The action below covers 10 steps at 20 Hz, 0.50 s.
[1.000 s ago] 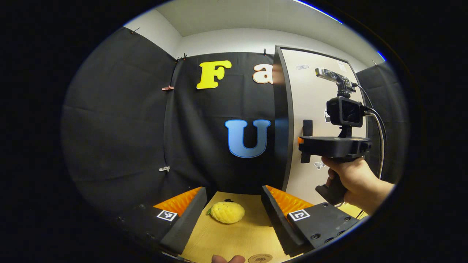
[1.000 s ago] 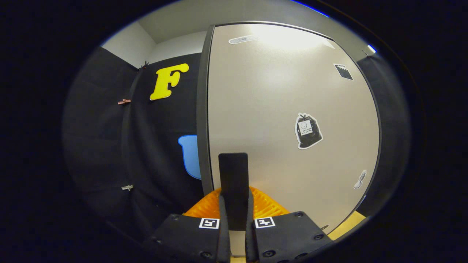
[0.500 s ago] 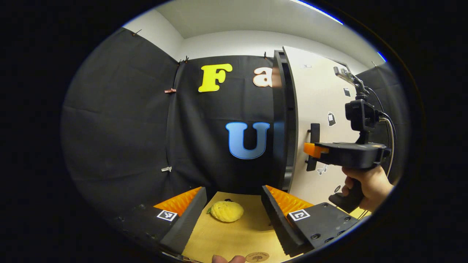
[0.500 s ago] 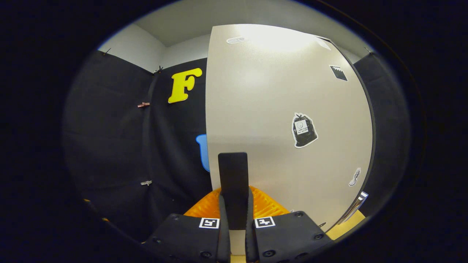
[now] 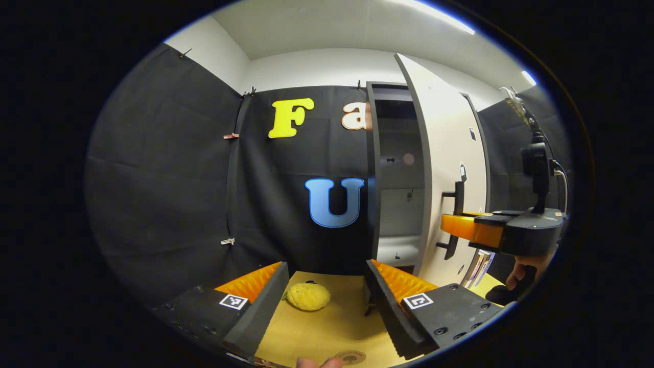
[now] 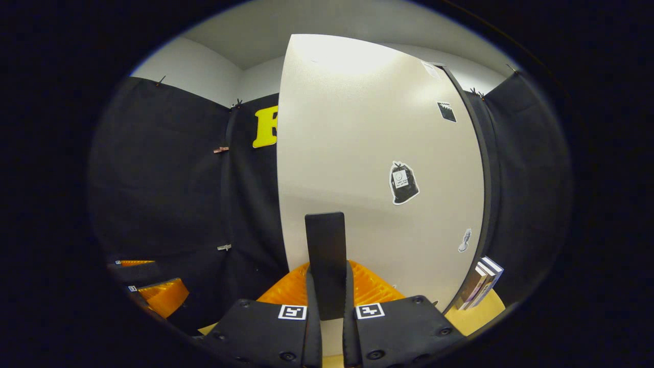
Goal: Open the cabinet door with the right hand, grasp the bottle in the cabinet with the left hand and place it on the coaster, then close the cabinet door with the right hand.
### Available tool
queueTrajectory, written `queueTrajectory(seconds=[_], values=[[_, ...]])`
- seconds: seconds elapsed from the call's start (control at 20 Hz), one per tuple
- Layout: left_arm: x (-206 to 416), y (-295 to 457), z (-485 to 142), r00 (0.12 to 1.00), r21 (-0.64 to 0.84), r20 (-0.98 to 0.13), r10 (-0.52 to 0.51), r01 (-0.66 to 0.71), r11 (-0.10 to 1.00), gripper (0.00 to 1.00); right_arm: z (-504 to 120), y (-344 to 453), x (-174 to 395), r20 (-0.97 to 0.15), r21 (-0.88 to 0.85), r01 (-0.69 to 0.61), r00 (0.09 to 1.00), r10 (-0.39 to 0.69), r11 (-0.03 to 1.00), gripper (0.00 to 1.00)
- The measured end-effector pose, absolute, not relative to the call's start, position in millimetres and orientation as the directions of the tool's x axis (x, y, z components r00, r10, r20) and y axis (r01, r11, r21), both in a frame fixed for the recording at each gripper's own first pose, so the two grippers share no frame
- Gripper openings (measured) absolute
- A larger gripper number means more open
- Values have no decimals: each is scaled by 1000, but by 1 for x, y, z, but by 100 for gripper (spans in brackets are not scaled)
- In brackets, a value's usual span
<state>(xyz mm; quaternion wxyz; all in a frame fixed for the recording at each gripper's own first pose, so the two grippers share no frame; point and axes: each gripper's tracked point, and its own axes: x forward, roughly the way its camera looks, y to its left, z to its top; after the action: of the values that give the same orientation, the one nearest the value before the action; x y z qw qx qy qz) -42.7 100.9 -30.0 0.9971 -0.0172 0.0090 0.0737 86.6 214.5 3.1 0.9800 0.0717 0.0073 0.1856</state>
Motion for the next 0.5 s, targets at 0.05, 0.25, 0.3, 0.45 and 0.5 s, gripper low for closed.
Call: queueTrajectory(seconds=[0.05, 0.25, 0.3, 0.45, 0.5], values=[[-44, 97, -27, 990, -32, -15, 143, -144, 989, 94, 3, 211, 84, 13, 142, -367, 930, 369, 919, 20], [-49, 76, -20, 992, -25, 0, 126, -126, 992, 94, 2, 194, 76, 11, 148, -361, 932, 363, 921, 20], [-49, 69, -18, 993, -26, 2, 119, -119, 993, 94, 2, 189, 75, 10, 150, -356, 934, 358, 922, 20], [-51, 50, -15, 995, -26, 4, 101, -101, 995, 95, 0, 176, 72, 11, 145, -336, 941, 338, 931, 20], [-52, 43, -15, 995, -29, 5, 95, -95, 995, 95, 1, 172, 70, 13, 143, -328, 944, 329, 934, 20]])
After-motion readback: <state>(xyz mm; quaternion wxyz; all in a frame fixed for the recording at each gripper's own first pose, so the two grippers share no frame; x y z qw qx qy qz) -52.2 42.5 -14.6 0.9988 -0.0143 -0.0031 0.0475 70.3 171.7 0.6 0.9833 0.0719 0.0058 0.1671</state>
